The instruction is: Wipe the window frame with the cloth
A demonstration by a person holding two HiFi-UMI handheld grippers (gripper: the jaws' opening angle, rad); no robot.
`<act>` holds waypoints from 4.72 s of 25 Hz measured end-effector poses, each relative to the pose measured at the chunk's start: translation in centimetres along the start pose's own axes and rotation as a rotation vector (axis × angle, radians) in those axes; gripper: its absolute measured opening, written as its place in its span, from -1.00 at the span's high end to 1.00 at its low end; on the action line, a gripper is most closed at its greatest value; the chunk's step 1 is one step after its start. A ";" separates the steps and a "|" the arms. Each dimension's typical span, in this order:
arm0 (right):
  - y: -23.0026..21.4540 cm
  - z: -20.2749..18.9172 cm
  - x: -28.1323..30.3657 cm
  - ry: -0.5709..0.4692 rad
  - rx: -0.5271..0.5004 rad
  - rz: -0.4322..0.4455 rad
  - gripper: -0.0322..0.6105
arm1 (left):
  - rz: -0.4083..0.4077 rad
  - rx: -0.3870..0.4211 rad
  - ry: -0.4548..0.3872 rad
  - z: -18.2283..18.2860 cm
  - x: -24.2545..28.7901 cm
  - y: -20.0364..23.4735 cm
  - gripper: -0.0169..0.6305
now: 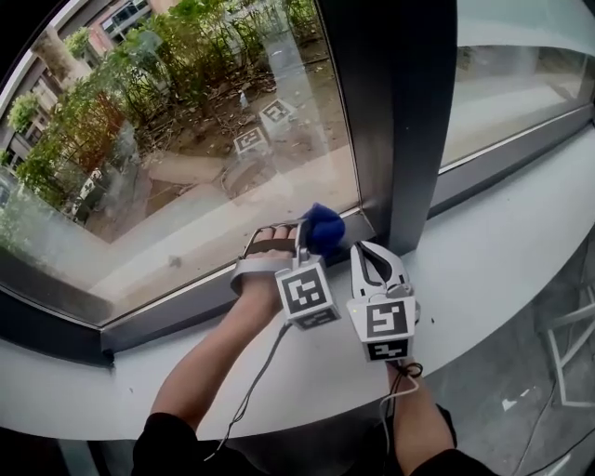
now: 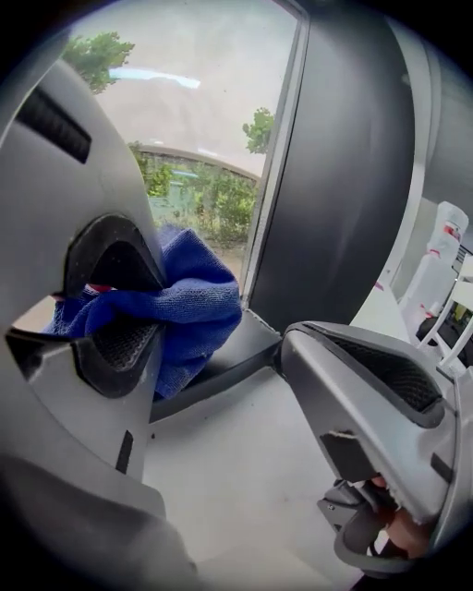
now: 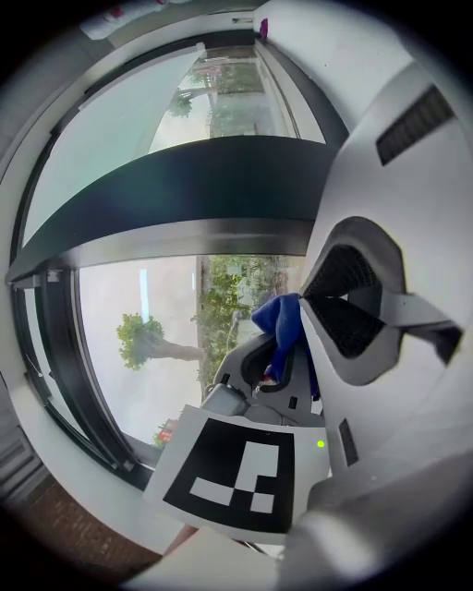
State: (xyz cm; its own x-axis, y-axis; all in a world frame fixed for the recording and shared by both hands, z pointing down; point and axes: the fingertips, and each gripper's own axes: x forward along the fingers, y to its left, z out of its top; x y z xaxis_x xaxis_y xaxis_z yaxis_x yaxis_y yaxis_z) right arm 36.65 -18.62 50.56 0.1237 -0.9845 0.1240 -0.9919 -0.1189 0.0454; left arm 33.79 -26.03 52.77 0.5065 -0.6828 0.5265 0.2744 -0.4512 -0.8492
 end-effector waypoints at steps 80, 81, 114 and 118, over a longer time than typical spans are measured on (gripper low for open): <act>2.8 17.0 -5.6 -0.245 -0.124 0.001 0.88 | 0.211 -0.089 -0.252 8.5 -9.9 22.3 0.76; 2.9 17.3 -5.6 -0.248 -0.127 0.001 0.88 | 0.218 -0.089 -0.255 8.6 -10.2 22.7 0.76; 1.1 23.4 -5.1 -0.278 0.104 -0.050 0.88 | 0.473 -0.475 -0.550 8.6 -17.9 34.3 0.76; 1.9 23.9 -5.5 -0.284 0.057 -0.043 0.88 | 0.487 -0.471 -0.557 8.7 -18.2 34.8 0.76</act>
State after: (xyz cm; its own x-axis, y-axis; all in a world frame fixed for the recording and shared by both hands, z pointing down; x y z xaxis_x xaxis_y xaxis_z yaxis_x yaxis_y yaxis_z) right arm 33.33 -16.56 26.26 0.1608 -0.9740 -0.1594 -0.9869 -0.1609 -0.0121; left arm 41.23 -24.29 13.26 0.8388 -0.5368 -0.0910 -0.3798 -0.4572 -0.8042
